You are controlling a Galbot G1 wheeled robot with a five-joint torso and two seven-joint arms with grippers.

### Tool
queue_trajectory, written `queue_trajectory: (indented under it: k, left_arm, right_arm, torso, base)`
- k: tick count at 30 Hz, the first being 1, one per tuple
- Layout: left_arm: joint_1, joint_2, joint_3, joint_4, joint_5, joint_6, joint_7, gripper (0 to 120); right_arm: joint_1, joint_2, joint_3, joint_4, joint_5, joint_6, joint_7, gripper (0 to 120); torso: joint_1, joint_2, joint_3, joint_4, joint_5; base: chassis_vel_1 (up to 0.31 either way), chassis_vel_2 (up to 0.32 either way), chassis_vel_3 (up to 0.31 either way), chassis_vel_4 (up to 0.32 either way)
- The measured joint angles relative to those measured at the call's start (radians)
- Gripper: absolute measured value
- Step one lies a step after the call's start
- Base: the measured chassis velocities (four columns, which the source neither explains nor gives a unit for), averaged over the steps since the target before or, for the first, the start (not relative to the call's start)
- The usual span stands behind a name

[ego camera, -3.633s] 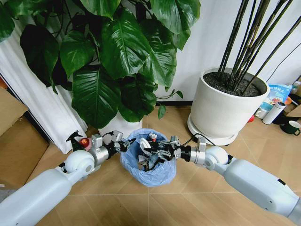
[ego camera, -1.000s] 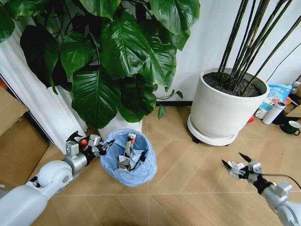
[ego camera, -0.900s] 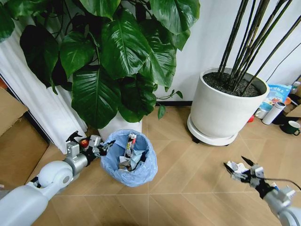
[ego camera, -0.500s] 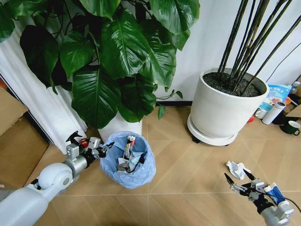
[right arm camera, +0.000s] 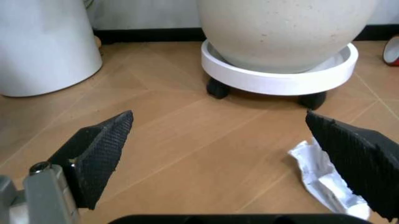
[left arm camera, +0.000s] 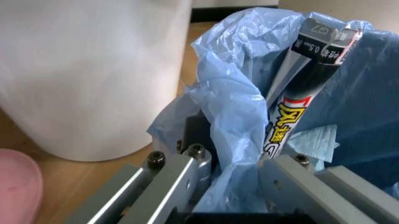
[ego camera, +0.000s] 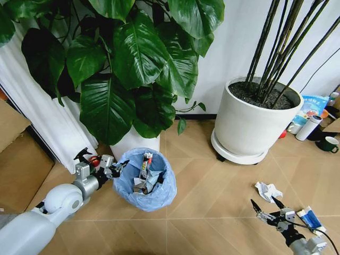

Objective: Pick up the trash bin and place the garbage on the floor into it.

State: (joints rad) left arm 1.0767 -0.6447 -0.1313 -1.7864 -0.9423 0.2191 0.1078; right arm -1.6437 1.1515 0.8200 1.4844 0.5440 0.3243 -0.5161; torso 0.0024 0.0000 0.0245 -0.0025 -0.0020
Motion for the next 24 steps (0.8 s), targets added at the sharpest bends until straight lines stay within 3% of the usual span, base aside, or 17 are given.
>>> queue_trajectory:
  k: [11,24]
  left_arm:
    - [-0.001,-0.003,0.003,-0.002,0.001,0.0,0.001,0]
    - [-0.001,-0.004,0.008,-0.008,0.003,0.0,0.001,0]
  right_arm:
    - [-0.001,-0.008,0.001,-0.001,0.002,0.01,-0.003,100]
    - [-0.005,-0.016,0.004,0.001,0.005,0.013,-0.007,100]
  torso:
    - [0.0,0.0,0.0,-0.0002,0.0002]
    - [0.0,0.0,0.0,0.0,0.0001]
  base:
    - [-0.105,-0.117,0.099,0.106]
    - [-0.024,-0.023,0.025,0.025]
